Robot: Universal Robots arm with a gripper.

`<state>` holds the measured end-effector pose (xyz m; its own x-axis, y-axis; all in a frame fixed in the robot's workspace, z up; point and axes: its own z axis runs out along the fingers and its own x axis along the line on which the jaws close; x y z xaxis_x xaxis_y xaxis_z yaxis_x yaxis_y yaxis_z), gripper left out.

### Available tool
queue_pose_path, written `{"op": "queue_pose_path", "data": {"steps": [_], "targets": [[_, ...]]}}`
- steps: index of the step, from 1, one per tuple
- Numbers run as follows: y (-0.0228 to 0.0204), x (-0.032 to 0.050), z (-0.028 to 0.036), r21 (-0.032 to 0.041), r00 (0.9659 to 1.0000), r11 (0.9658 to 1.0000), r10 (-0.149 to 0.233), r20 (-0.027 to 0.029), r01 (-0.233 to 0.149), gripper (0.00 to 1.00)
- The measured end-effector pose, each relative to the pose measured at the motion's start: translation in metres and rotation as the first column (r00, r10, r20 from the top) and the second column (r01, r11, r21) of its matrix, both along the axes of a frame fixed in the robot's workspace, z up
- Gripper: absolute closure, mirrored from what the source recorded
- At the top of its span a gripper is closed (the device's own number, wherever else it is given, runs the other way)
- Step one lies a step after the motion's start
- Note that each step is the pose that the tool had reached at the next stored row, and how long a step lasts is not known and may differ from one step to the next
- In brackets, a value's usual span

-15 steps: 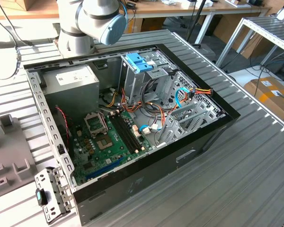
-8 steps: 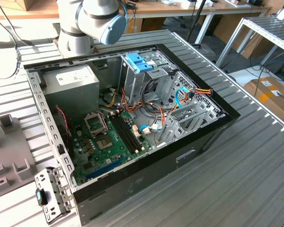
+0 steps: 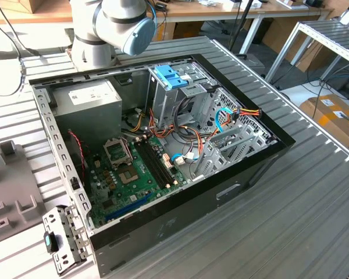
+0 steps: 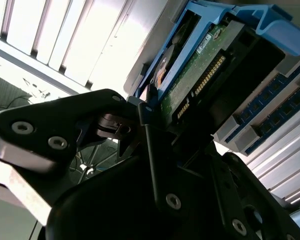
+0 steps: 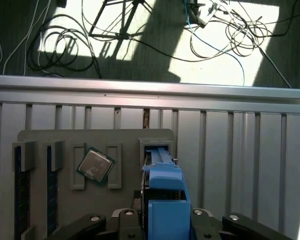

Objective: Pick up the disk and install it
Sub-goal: 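Pick up the disk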

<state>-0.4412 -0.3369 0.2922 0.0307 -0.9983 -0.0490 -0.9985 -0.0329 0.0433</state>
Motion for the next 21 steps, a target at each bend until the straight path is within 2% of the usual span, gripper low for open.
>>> {"op": "queue_pose_path", "data": {"steps": [21], "targets": [[0.0, 0.0, 0.0117, 0.0, 1.0, 1.0, 0.0, 0.0, 0.0, 0.64]]}}
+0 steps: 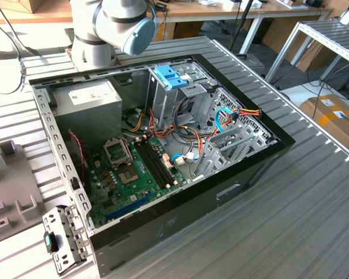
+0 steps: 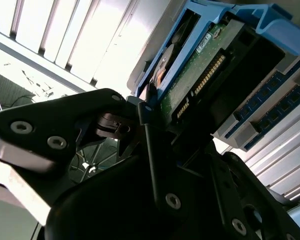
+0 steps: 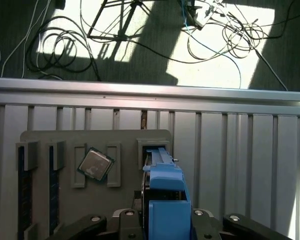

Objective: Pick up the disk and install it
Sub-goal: 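Pick up the disk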

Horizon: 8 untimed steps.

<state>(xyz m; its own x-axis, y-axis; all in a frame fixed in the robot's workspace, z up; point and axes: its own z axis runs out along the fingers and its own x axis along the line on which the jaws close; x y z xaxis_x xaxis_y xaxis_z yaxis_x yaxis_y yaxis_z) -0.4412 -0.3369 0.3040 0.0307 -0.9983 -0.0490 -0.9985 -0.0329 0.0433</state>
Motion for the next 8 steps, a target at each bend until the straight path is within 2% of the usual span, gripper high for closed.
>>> {"op": "queue_pose_path", "data": {"steps": [8], "targets": [[0.0, 0.0001, 0.0061, 0.0, 1.0, 1.0, 0.0, -0.0001, 0.0, 0.64]]}}
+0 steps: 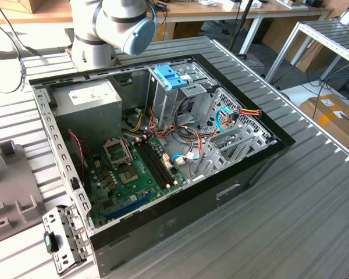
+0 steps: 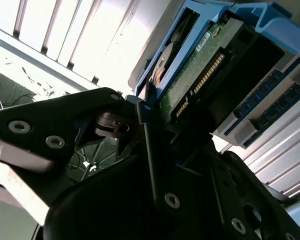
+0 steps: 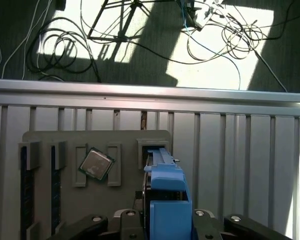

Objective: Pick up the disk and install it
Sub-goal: 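Pick up the disk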

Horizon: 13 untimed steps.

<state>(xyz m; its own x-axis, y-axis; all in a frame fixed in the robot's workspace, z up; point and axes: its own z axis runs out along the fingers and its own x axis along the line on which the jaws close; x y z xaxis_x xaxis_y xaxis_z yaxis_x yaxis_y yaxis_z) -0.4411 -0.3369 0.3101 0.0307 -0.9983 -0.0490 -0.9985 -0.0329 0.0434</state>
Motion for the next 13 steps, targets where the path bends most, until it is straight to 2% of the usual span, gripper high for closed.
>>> {"op": "queue_pose_path", "data": {"steps": [13], "targets": [[0.0, 0.0, 0.011, 0.0002, 1.0, 1.0, 0.0, 0.0001, 0.0, 0.64]]}}
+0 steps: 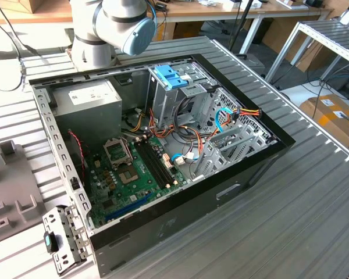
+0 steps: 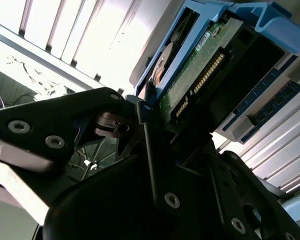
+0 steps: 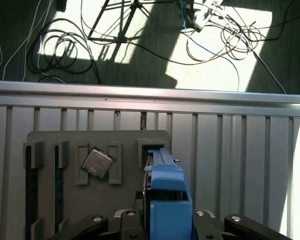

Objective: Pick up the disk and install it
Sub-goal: 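Pick up the disk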

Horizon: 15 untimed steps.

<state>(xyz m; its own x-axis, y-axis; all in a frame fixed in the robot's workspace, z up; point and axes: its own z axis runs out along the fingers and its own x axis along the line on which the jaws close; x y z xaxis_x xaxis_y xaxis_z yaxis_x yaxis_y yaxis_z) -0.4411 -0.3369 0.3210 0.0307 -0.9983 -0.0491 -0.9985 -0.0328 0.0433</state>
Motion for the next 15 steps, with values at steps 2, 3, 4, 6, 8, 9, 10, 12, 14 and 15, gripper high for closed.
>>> {"op": "queue_pose_path", "data": {"steps": [2, 3, 4, 6, 8, 9, 10, 12, 14, 15], "targets": [[0.0, 0.0, 0.0017, 0.0001, 1.0, 1.0, 0.0, 0.0, 0.0, 0.64], [0.0, 0.0, 0.0021, 0.0001, 1.0, 1.0, 0.0, 0.0002, 0.0, 0.64], [0.0, 0.0, 0.0025, 0.0001, 1.0, 1.0, 0.0, 0.0001, 0.0, 0.64], [0.0, 0.0, 0.004, 0.0001, 1.0, 1.0, 0.0, 0.0, 0.0, 0.64], [0.0, 0.0, 0.0048, 0.0002, 1.0, 1.0, 0.0, 0.0, 0.0, 0.64], [0.0, 0.0, 0.0053, 0.0001, 1.0, 1.0, 0.0, 0.0, 0.0, 0.64], [0.0, 0.0, 0.0057, 0.0002, 1.0, 1.0, 0.0, 0.0, 0.0, 0.64], [0.0, 0.0, 0.0067, 0.0002, 1.0, 1.0, 0.0, -0.0001, 0.0, 0.64], [0.0, 0.0, 0.008, 0.0003, 1.0, 1.0, 0.0, -0.0001, 0.0, 0.64], [0.0, 0.0, 0.0085, 0.0005, 1.0, 1.0, 0.0, 0.0, 0.0, 0.64]]}}
